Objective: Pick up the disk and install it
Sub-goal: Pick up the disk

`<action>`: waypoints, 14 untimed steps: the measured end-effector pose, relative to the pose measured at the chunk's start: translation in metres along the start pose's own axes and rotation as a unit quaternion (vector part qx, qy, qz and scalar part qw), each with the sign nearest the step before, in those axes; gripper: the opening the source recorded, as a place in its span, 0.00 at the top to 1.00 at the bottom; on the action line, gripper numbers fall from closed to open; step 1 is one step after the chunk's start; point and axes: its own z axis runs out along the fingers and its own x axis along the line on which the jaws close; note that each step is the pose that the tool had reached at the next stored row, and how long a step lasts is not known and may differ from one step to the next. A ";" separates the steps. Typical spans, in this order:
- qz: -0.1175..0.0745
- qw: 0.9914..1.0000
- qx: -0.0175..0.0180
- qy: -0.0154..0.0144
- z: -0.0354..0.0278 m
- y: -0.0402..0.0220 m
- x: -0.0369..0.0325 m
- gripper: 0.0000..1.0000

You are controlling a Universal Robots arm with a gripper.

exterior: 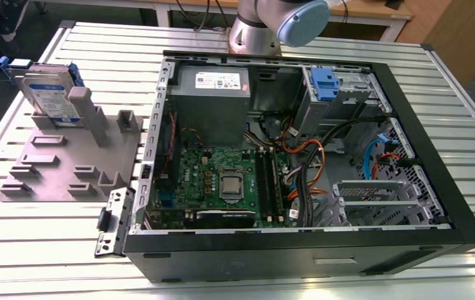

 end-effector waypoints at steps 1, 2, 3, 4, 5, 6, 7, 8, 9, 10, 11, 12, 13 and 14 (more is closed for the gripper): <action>-0.007 1.000 0.000 0.000 0.0000 0.0000 0.0000 0.89; -0.015 1.000 0.000 0.001 0.0001 0.0000 0.0000 0.89; -0.023 1.000 0.000 0.001 0.0001 0.0000 0.0000 0.89; -0.031 1.000 0.000 0.001 0.0001 0.0000 0.0000 0.89; -0.037 0.999 0.000 0.002 0.0001 0.0000 0.0000 0.89; -0.044 0.999 0.000 0.002 0.0000 0.0000 0.0000 0.89; -0.049 0.999 0.000 0.002 0.0001 0.0000 0.0000 0.89; -0.055 0.999 0.000 0.002 0.0001 0.0000 0.0000 0.89; -0.060 0.998 0.000 0.003 0.0001 0.0000 0.0000 0.89; -0.064 0.998 0.000 0.003 0.0001 0.0000 0.0000 0.89; -0.068 0.998 0.000 0.003 0.0001 0.0000 0.0000 0.89; -0.072 0.997 0.000 0.003 0.0001 0.0000 0.0000 0.89; -0.074 0.997 0.000 0.003 0.0001 0.0000 0.0000 0.89; -0.076 0.997 0.000 0.003 0.0001 0.0000 0.0000 0.89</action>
